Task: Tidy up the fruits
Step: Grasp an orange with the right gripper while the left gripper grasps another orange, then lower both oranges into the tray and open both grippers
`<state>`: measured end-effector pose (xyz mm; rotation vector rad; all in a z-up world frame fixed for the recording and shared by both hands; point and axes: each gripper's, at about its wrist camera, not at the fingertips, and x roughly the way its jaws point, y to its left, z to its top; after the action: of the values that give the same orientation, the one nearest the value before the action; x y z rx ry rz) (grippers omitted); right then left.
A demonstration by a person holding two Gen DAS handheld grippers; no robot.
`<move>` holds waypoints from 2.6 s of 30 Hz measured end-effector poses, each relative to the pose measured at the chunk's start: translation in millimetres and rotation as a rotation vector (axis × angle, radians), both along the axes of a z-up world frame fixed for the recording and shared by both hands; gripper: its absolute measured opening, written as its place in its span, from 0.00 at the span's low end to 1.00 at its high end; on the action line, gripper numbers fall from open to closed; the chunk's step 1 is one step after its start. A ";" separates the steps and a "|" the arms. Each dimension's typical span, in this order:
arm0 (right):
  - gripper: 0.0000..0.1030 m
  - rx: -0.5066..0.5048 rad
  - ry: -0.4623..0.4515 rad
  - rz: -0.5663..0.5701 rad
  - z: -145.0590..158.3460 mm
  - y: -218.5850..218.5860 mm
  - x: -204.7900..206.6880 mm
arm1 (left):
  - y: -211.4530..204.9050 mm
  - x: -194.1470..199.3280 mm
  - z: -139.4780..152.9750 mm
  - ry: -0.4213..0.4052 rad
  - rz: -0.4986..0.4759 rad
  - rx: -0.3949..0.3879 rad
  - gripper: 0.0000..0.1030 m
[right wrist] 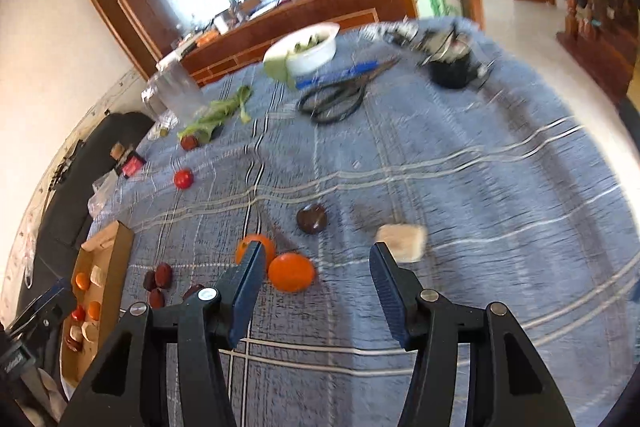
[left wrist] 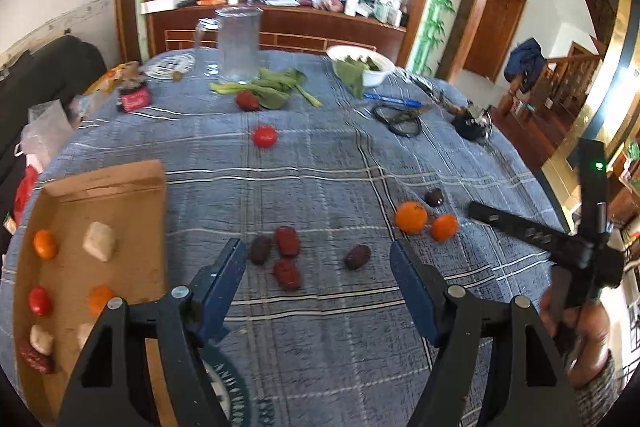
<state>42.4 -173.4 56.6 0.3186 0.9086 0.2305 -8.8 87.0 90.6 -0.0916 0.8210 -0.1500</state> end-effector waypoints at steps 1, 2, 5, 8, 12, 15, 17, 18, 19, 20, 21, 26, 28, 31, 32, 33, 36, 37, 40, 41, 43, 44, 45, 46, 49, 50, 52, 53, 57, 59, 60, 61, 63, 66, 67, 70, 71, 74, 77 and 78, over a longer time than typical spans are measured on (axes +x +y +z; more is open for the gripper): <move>0.56 -0.004 0.003 0.020 -9.0 6.7 3.8 | -3.6 4.6 -4.7 0.010 -0.008 0.001 0.71; 0.56 -0.007 0.006 0.031 -14.5 10.6 5.7 | -6.7 10.2 -9.8 0.022 -0.012 0.001 0.71; 0.56 -0.023 0.042 0.067 -31.3 19.9 12.7 | -11.4 29.4 -21.5 0.057 -0.003 0.005 0.71; 0.56 -0.070 0.023 0.093 -32.0 27.0 13.4 | -12.6 40.2 -23.6 0.056 0.012 -0.005 0.71; 0.47 -0.130 0.009 0.106 -33.4 36.6 14.1 | -15.4 51.4 -27.4 0.051 0.023 -0.010 0.71; 0.36 -0.152 -0.001 0.128 -32.8 42.9 11.9 | -19.7 61.9 -34.3 0.071 0.022 -0.022 0.71; 0.35 -0.167 -0.008 0.130 -31.6 43.5 9.6 | -22.5 68.0 -38.1 0.082 0.019 -0.042 0.71; 0.34 -0.159 -0.006 0.131 -31.6 41.1 8.7 | -24.7 71.6 -40.3 0.087 0.016 -0.053 0.71; 0.34 -0.148 -0.001 0.131 -31.5 38.9 8.7 | -26.7 74.2 -41.8 0.088 0.013 -0.059 0.71; 0.34 -0.137 0.005 0.129 -31.3 36.3 8.2 | -29.7 77.6 -44.9 0.093 0.008 -0.065 0.71; 0.34 -0.134 0.008 0.123 -30.7 32.1 6.8 | -31.8 79.7 -46.9 0.100 0.004 -0.067 0.71; 0.34 -0.117 0.032 0.096 -31.6 19.1 6.2 | -51.4 94.8 -65.3 0.126 -0.059 -0.089 0.71; 0.35 -0.102 0.036 0.095 -31.7 17.5 6.4 | -59.9 101.3 -73.3 0.144 -0.081 -0.096 0.68; 0.35 -0.116 0.032 0.097 -31.0 19.9 5.5 | -70.3 105.6 -74.3 0.119 -0.115 -0.124 0.68; 0.35 -0.122 0.031 0.099 -30.7 20.8 5.7 | -73.8 107.2 -73.8 0.115 -0.124 -0.121 0.68; 0.35 -0.125 0.032 0.100 -30.5 20.8 5.4 | -77.1 108.3 -73.0 0.110 -0.138 -0.126 0.67; 0.35 -0.121 0.037 0.101 -30.6 20.7 5.3 | -84.9 111.3 -73.4 0.118 -0.167 -0.149 0.65; 0.35 -0.120 0.040 0.102 -30.6 20.3 4.9 | -86.0 112.5 -73.2 0.121 -0.170 -0.160 0.64; 0.35 -0.124 0.048 0.108 -30.9 20.7 2.5 | -92.8 115.6 -75.2 0.136 -0.187 -0.173 0.64; 0.35 -0.128 0.051 0.110 -30.7 21.4 1.6 | -95.2 116.1 -76.6 0.143 -0.194 -0.168 0.63; 0.35 -0.140 0.059 0.116 -30.3 22.4 -0.5 | -100.1 116.2 -81.3 0.159 -0.211 -0.153 0.54; 0.35 -0.142 0.061 0.118 -30.1 22.4 -1.1 | -102.2 114.6 -81.8 0.148 -0.215 -0.136 0.54; 0.35 -0.144 0.064 0.120 -30.1 22.2 -1.7 | -105.3 113.4 -82.3 0.143 -0.222 -0.114 0.49; 0.35 -0.145 0.065 0.120 -30.1 22.2 -2.0 | -106.6 112.7 -82.7 0.136 -0.221 -0.102 0.43; 0.35 -0.158 0.061 0.124 -30.1 23.6 -2.8 | -108.7 110.7 -84.4 0.128 -0.228 -0.080 0.32; 0.35 -0.162 0.059 0.124 -30.1 24.1 -3.0 | -108.7 109.7 -84.4 0.125 -0.224 -0.077 0.32; 0.35 -0.161 0.059 0.124 -30.3 23.9 -2.3 | -108.7 108.0 -83.4 0.127 -0.216 -0.064 0.31; 0.35 -0.159 0.059 0.125 -30.2 23.7 -2.2 | -108.2 106.6 -82.4 0.128 -0.213 -0.058 0.31; 0.35 -0.147 0.055 0.121 -29.9 22.7 -2.1 | -97.1 92.5 -69.5 0.114 -0.198 -0.060 0.31; 0.35 -0.139 0.046 0.124 -29.0 22.9 -2.6 | -86.8 80.8 -59.0 0.099 -0.188 -0.068 0.31; 0.35 -0.129 0.039 0.127 -28.1 23.0 -3.1 | -79.7 72.7 -52.4 0.086 -0.178 -0.066 0.31; 0.35 -0.119 0.031 0.133 -27.0 23.8 -3.8 | -71.2 62.9 -44.8 0.068 -0.165 -0.059 0.31; 0.35 -0.105 0.008 0.142 -23.6 26.2 -6.5 | -53.1 44.1 -31.0 0.035 -0.132 -0.042 0.31; 0.35 -0.107 -0.031 0.155 -19.8 31.7 -11.1 | -13.8 11.8 -10.4 -0.013 -0.055 -0.034 0.31; 0.35 -0.109 -0.039 0.160 -19.0 33.9 -11.9 | -0.2 2.1 -5.2 -0.027 -0.027 -0.032 0.31; 0.35 -0.127 -0.077 0.185 -12.9 46.4 -17.5 | 50.9 -32.0 7.3 -0.057 0.086 -0.030 0.32; 0.35 -0.129 -0.089 0.192 -9.2 52.6 -20.2 | 68.2 -41.7 8.5 -0.058 0.122 -0.027 0.32; 0.35 -0.109 -0.097 0.228 3.3 73.6 -27.7 | 110.4 -65.8 6.8 -0.060 0.208 -0.008 0.32; 0.35 -0.088 -0.128 0.293 23.6 109.8 -47.0 | 154.1 -86.6 -2.7 -0.048 0.293 -0.022 0.32; 0.35 -0.075 -0.142 0.326 31.3 125.0 -55.1 | 164.4 -91.3 -6.4 -0.044 0.313 -0.027 0.32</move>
<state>-12.8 -48.3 87.8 0.0814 0.8231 0.5121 -100.1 251.4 84.2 -0.2397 0.7512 0.1312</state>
